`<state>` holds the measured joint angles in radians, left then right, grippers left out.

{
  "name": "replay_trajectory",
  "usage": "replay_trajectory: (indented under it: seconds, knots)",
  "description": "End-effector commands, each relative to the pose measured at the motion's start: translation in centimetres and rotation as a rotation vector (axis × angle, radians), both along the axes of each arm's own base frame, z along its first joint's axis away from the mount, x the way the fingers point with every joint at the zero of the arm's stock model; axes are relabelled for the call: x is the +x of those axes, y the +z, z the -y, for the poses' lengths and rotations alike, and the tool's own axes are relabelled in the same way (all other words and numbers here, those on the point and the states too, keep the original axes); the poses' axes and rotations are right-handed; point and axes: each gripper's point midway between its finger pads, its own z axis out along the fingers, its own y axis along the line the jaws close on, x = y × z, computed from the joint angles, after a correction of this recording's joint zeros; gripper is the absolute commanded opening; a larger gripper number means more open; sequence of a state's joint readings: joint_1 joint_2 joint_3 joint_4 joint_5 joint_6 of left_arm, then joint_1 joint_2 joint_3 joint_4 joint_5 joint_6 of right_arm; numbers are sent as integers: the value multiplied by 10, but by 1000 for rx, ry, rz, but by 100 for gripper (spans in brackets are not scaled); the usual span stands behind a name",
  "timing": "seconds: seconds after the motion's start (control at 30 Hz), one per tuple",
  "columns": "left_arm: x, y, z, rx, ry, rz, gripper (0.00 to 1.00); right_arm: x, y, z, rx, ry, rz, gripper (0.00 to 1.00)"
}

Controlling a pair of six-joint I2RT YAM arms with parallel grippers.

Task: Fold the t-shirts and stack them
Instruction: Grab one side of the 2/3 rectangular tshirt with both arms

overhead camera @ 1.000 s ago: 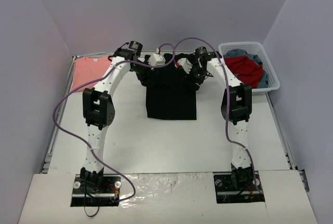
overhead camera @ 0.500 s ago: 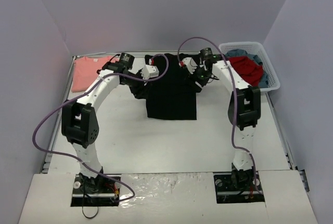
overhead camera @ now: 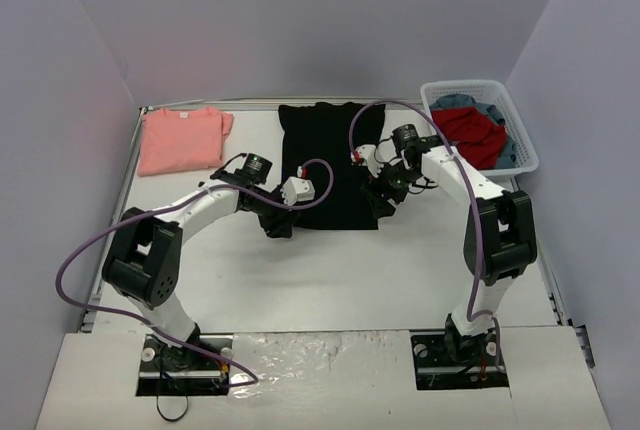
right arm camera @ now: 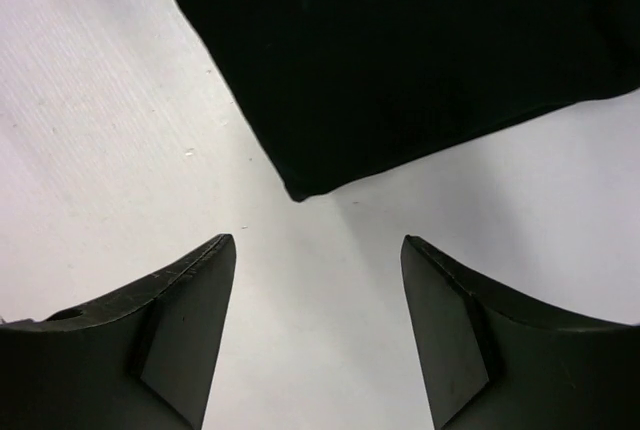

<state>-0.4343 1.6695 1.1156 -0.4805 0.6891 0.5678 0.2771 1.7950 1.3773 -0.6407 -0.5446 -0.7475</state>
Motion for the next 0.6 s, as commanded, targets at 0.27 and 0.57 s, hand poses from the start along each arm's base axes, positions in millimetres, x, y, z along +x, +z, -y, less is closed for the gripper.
replay_trajectory:
  seconds: [0.27,0.57]
  knots:
    - [28,6,18,13,-12,166,46,-15,1,-5,31,-18,-17,63]
    - [34,-11,5,118,23,138,46,-9,1,-3,10,-29,-8,64]
